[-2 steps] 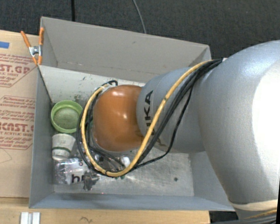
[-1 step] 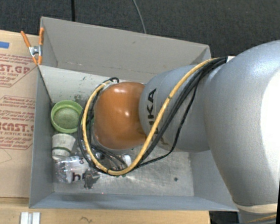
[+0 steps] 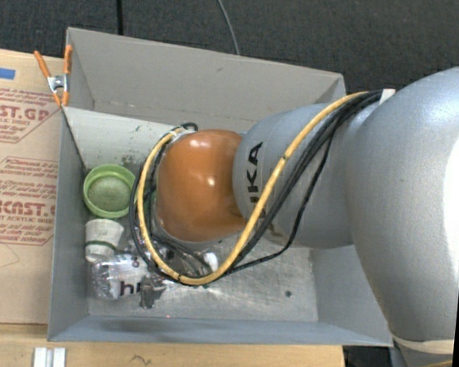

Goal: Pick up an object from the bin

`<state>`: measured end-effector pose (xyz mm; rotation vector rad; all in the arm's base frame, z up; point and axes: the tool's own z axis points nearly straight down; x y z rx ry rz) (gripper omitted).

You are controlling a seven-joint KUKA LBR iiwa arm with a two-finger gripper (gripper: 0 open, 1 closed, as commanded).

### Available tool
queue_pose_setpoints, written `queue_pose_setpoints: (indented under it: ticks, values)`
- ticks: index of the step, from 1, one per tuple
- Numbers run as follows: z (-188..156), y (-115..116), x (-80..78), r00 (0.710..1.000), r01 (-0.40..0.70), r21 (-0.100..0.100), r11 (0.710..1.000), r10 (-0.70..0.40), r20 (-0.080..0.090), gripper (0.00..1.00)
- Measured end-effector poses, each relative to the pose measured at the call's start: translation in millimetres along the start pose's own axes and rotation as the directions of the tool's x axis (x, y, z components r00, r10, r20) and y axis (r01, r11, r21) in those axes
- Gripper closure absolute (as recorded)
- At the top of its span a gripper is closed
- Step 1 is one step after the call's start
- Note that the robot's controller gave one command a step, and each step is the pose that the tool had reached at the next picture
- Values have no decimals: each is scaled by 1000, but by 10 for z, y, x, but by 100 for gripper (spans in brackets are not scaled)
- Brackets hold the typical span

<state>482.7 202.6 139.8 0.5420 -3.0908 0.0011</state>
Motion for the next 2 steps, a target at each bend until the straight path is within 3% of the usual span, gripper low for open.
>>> queue_pose_setpoints:
  ticks: [2]
  values:
    - [-188,4,-14,1000,0,0,1000,0,7,100]
